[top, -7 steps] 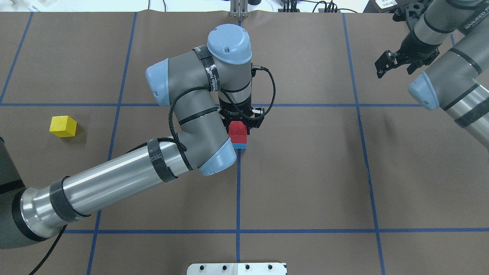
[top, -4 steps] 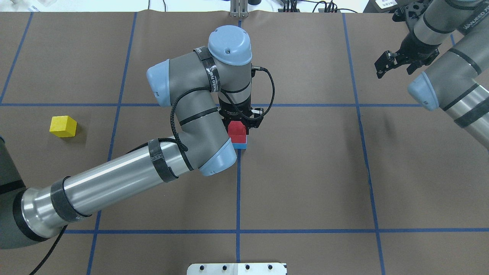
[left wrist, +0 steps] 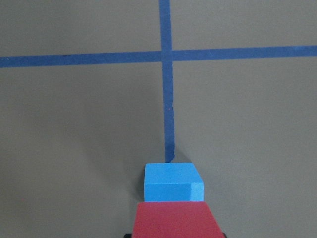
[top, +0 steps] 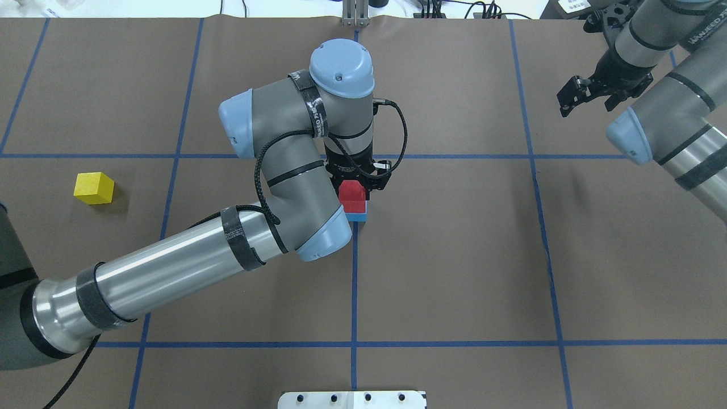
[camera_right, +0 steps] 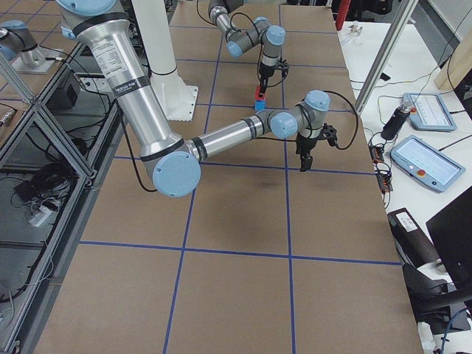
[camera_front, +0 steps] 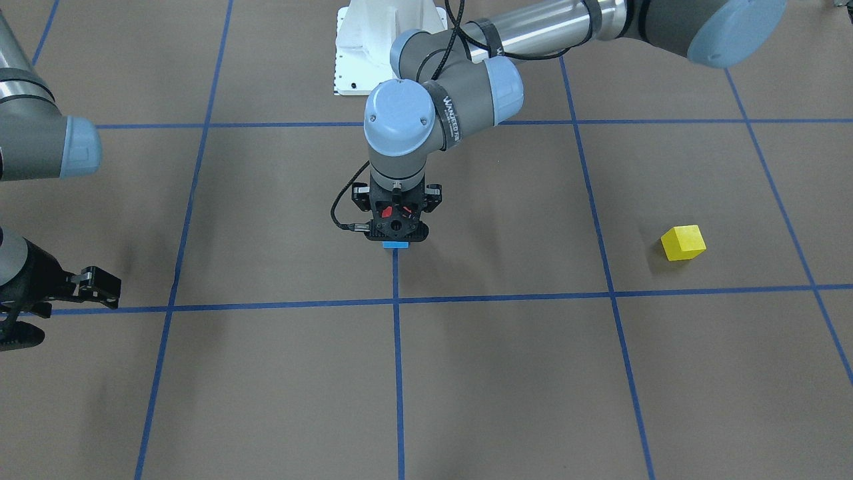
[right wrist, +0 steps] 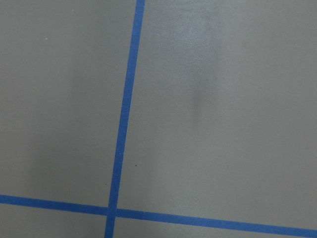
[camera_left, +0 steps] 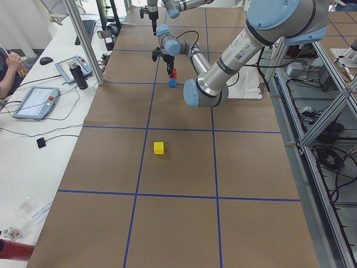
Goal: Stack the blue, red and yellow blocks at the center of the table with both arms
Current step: 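Hold the red cube on top of the blue cube with the left gripper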
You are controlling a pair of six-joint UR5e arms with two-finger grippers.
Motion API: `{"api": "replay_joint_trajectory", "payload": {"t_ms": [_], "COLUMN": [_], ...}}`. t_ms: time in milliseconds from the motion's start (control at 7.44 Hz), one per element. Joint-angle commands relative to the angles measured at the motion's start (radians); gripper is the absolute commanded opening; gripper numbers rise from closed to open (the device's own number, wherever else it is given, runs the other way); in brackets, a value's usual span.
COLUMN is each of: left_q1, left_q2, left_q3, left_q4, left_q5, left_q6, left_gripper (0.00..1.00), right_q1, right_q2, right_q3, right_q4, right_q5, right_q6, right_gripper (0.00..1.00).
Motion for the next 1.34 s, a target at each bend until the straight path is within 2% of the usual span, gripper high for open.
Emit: {"api": "replay_joint_trajectory", "payload": {"t_ms": [0,403,807,941,1210], "left_q1": [-0.001,0.0,-0.001,-0.003,-0.009], "left_q2": [-0.001,-0.011,-0.011,-0.011,-0.008], "left_q3": [0.003,0.052,0.053,0.053,0.051], "left_q4": [-0.002,-0.056,-0.058,-0.056,-0.056], "left_q5": [0.0,0.0,0.0,0.0,0.0], "left_q6": [0.002,0.002,0.012,0.012,0.012], "left_gripper": [0.0,0.0,0.0,0.17,0.22], "right_q1": [0.0,0.0,0.0,0.0,0.0], "right_q2": [0.0,-0.002,-0.002,-0.002,-0.002], "right_q3": [-0.002,-0.006,-0.009,-0.009,-0.009], "right_q4": [0.0,0.0,0.002,0.0,0.002], "right_q5": [0.0,-0.001,0.0,0.0,0.0], "right_q6": [0.0,0.001,0.002,0.002,0.002], "right_gripper": [0.99,0.99,0.99,0.99,0.99]}}
